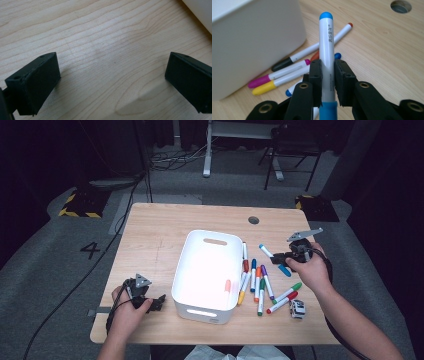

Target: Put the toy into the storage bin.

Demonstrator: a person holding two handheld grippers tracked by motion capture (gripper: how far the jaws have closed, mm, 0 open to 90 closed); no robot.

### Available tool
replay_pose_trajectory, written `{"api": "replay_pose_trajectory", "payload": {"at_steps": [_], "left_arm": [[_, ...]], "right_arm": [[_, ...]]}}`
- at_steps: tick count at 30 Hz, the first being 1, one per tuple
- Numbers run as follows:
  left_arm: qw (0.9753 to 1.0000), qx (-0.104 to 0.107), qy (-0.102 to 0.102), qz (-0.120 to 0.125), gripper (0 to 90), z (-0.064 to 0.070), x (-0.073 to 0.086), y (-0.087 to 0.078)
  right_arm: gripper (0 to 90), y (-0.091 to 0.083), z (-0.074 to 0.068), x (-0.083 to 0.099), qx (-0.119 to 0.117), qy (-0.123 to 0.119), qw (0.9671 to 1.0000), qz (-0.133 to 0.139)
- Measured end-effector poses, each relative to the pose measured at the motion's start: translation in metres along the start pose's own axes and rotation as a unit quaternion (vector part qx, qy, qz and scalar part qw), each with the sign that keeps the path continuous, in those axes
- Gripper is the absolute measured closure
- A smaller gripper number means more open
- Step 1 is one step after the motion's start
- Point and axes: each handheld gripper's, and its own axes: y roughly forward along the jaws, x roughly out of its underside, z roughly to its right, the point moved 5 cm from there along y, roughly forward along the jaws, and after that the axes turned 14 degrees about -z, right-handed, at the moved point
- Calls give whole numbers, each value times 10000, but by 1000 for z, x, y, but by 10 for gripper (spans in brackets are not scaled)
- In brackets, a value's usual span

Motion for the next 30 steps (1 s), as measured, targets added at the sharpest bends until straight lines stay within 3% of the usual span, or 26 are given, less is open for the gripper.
{"api": "replay_pose_trajectory", "payload": {"at_steps": [5,19,24,30], "left_arm": [[10000,4,-3,-2,2,0,0,0],[10000,-2,-2,-2,3,0,0,0],[10000,-3,-1,-2,3,0,0,0],[10000,5,2,-1,2,0,0,0]], "right_arm": [[767,-15,-19,-16,-162,-187,9997,93],[767,-37,-59,-47,-322,-660,9971,189],[767,-39,-77,-60,-375,-826,9957,173],[767,-33,-88,-68,-437,-978,9941,161]]}}
